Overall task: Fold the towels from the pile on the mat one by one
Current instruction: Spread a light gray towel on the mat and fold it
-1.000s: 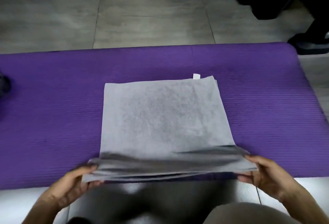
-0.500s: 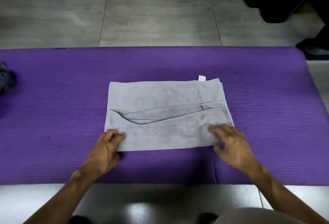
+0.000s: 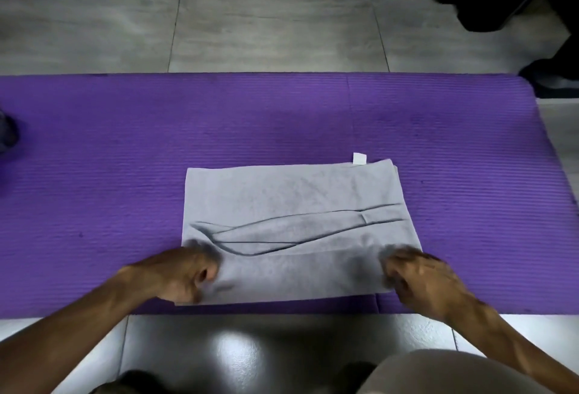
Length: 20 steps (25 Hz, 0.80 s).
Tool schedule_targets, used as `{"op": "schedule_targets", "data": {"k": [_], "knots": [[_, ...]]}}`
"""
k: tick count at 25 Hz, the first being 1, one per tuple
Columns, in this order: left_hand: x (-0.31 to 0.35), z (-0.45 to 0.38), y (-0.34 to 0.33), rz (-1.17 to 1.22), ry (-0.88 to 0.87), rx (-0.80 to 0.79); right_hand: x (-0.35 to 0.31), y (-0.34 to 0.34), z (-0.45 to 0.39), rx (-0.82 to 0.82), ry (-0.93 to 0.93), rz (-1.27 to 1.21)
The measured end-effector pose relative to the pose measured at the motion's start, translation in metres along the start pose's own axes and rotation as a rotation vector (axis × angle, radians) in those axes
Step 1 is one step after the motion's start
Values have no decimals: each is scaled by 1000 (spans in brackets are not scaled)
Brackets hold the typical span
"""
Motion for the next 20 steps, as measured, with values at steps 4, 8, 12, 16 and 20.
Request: {"op": "schedule_targets", "data": {"k": [4, 8, 12, 16, 20], "knots": [[-32, -16, 15, -49, 0, 501, 21, 16, -28, 171, -142, 84], [-43, -27, 24, -3, 128, 524, 48, 20, -54, 22, -268, -40], [-52, -30, 34, 349, 227, 490, 61, 24, -62, -82, -318, -270], [-70, -23, 35, 638, 217, 526, 72, 33, -65, 37, -479, -601], [-68, -28, 30, 676, 288, 583, 64, 23, -67, 152, -457, -374]]}}
Point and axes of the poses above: each hand's wrist, its own z-axis away from the middle knuckle, its own y-axis out of the back of the hand, x = y × z, the point moved 3 cm from there along -z, towards the middle knuckle, and after that the axes turned 4 degrees about y, right-handed, at the moved point
